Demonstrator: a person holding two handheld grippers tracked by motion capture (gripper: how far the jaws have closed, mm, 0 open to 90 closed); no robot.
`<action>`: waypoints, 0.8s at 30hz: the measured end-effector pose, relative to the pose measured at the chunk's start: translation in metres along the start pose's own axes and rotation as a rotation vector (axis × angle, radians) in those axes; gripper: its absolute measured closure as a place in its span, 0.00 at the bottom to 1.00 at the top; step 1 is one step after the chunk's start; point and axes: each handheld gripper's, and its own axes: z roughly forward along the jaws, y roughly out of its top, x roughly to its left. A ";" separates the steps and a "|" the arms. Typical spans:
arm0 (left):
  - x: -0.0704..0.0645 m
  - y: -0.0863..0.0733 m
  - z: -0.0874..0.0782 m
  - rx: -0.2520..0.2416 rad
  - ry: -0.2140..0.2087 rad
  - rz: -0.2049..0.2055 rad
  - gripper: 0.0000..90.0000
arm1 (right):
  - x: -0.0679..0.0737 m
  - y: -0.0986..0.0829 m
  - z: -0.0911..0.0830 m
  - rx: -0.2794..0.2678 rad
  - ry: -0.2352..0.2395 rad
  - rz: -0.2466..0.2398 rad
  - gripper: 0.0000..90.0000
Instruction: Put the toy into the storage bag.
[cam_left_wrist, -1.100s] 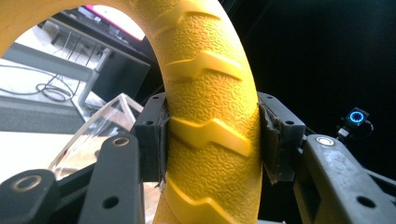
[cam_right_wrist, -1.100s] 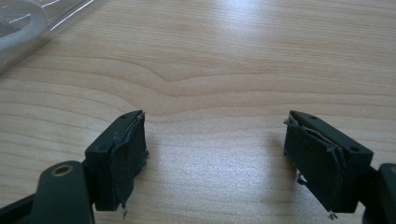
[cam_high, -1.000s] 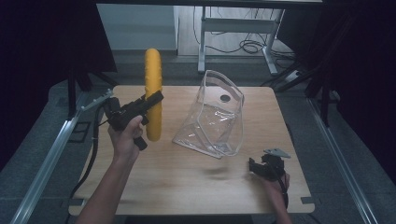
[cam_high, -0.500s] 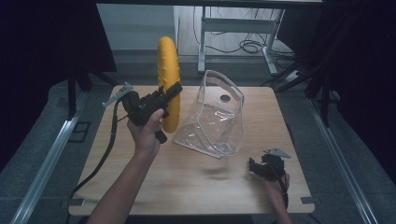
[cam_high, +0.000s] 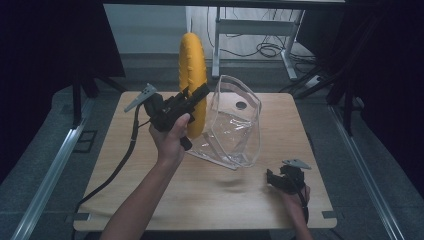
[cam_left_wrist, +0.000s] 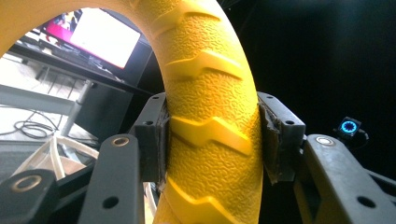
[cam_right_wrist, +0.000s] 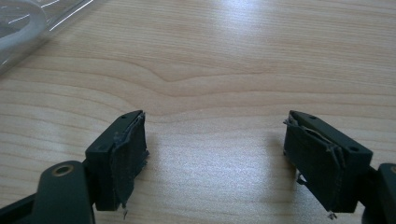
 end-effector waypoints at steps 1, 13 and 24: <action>-0.003 0.001 0.002 -0.003 -0.002 0.007 0.56 | 0.000 0.000 0.000 -0.001 -0.001 0.004 0.23; -0.028 0.002 0.023 -0.011 -0.047 0.029 0.56 | 0.000 0.000 0.000 -0.001 -0.002 0.006 0.23; -0.057 -0.004 0.051 -0.027 -0.092 0.038 0.56 | 0.000 0.000 0.000 -0.003 -0.003 0.008 0.23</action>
